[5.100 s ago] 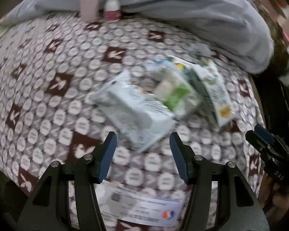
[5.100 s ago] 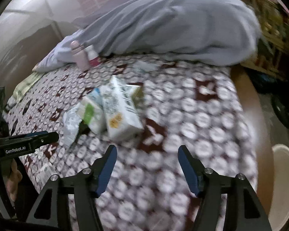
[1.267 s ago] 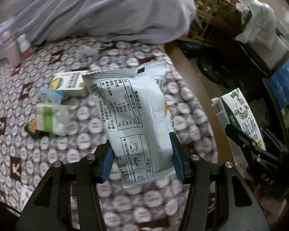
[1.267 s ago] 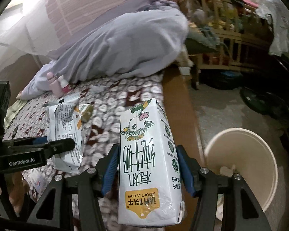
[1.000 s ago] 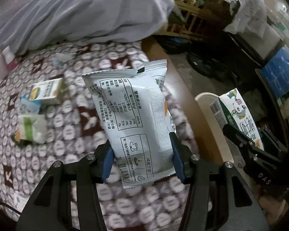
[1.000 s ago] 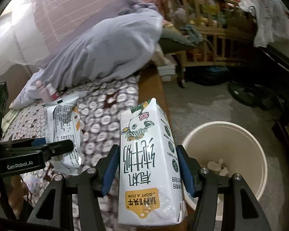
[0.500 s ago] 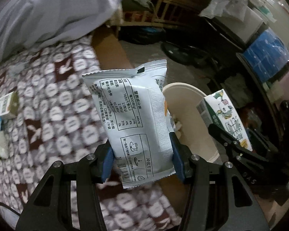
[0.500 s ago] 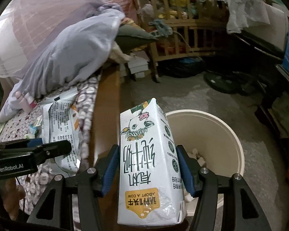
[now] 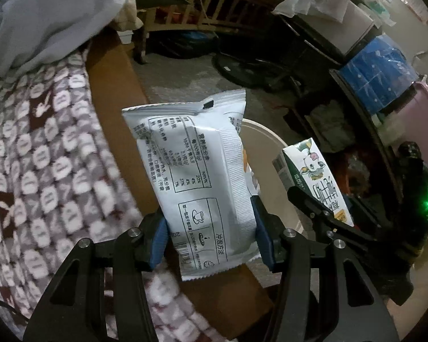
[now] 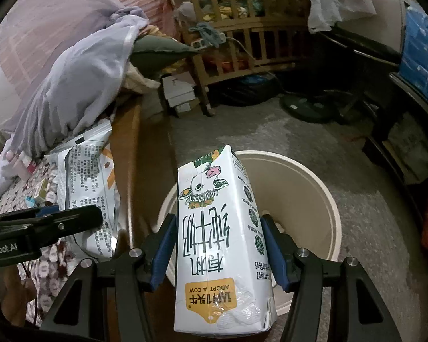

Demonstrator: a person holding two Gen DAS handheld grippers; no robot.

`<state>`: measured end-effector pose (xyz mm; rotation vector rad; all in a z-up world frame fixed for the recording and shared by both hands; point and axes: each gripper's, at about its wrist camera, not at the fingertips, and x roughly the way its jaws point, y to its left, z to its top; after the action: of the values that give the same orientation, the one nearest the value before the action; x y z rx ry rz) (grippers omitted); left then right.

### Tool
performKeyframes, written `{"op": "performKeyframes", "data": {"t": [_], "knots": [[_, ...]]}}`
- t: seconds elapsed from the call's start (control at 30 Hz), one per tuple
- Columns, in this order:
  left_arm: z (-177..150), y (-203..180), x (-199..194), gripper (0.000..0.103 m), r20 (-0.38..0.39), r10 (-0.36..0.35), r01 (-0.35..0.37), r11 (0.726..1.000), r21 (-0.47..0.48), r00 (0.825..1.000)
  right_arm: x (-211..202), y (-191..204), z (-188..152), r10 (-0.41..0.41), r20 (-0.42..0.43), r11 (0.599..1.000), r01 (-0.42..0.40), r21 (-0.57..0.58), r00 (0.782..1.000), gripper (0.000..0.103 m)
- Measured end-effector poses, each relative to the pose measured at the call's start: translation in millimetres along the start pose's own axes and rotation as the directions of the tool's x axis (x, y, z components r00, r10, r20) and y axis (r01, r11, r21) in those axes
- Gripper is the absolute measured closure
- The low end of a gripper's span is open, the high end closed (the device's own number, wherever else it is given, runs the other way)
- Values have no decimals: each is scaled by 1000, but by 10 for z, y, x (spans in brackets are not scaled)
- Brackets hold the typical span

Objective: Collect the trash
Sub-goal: 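Carry the wrapper and milk carton over the bin and release both, then move both open tools back to the remaining trash on the blanket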

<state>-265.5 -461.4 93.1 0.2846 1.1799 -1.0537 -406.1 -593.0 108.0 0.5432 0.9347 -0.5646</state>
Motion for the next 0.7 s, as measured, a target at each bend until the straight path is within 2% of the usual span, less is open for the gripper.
{"op": "performKeyframes", "data": {"t": [0.17, 0.23, 0.33, 0.43, 0.53, 0.7], "knots": [[20, -60, 30, 49, 15, -40, 40, 999, -4, 999, 6, -111, 5, -27, 1, 999, 27, 23, 1000, 46], [21, -98, 47, 44, 15, -48, 48, 999, 12, 999, 3, -154, 15, -45, 4, 998, 45, 37, 999, 46], [14, -109, 54, 42, 14, -55, 55, 998, 13, 998, 17, -194, 19, -78, -7, 996, 78, 51, 997, 45], [-12, -46, 27, 41, 8, -52, 52, 999, 2, 999, 23, -223, 22, -57, -11, 995, 57, 79, 998, 41], [-58, 29, -14, 41, 11, -32, 32, 999, -14, 999, 29, -211, 21, -49, -14, 995, 50, 85, 999, 40], [-109, 149, -102, 41, 30, 46, -45, 999, -30, 998, 75, -106, 0, -30, -34, 997, 32, 71, 999, 40]]}}
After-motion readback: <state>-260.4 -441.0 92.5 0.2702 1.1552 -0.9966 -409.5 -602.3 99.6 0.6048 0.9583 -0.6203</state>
